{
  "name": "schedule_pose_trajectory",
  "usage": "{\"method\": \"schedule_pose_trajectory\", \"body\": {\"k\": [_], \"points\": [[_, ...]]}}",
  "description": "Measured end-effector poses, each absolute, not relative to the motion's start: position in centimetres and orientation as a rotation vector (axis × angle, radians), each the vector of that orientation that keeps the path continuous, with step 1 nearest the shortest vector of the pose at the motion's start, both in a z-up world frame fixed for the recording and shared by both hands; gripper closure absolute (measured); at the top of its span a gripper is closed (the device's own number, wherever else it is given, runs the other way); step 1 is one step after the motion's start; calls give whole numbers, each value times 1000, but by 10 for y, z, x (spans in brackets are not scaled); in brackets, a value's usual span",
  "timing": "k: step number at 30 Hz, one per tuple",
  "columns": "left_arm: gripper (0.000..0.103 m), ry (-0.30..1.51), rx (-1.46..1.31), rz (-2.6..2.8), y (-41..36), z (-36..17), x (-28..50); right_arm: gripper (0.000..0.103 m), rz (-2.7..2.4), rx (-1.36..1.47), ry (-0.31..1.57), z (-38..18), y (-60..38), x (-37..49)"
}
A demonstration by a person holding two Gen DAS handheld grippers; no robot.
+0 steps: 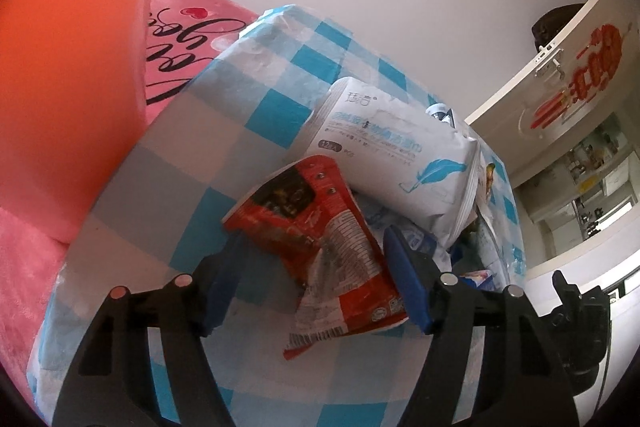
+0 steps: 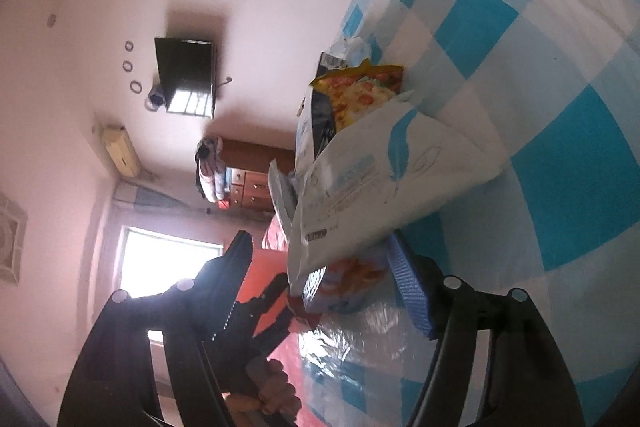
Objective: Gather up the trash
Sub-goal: 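Reach the left gripper to the red chip bag and close on it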
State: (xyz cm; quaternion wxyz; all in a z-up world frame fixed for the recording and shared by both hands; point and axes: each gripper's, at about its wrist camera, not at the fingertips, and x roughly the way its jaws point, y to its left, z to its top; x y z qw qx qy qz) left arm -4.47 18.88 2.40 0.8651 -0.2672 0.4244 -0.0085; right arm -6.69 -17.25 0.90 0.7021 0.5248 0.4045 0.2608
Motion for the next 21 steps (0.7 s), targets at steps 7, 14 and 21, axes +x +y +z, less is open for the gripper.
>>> {"method": "schedule_pose_trajectory", "body": {"k": [7, 14, 21], "points": [[33, 914, -592, -33, 185, 15, -37, 32, 516, 1169, 896, 0, -172, -52], [51, 917, -579, -23, 179, 9, -34, 24, 456, 1156, 895, 1, -166, -42], [58, 890, -576, -24, 177, 9, -38, 23, 424, 1160, 901, 2, -157, -42]]}}
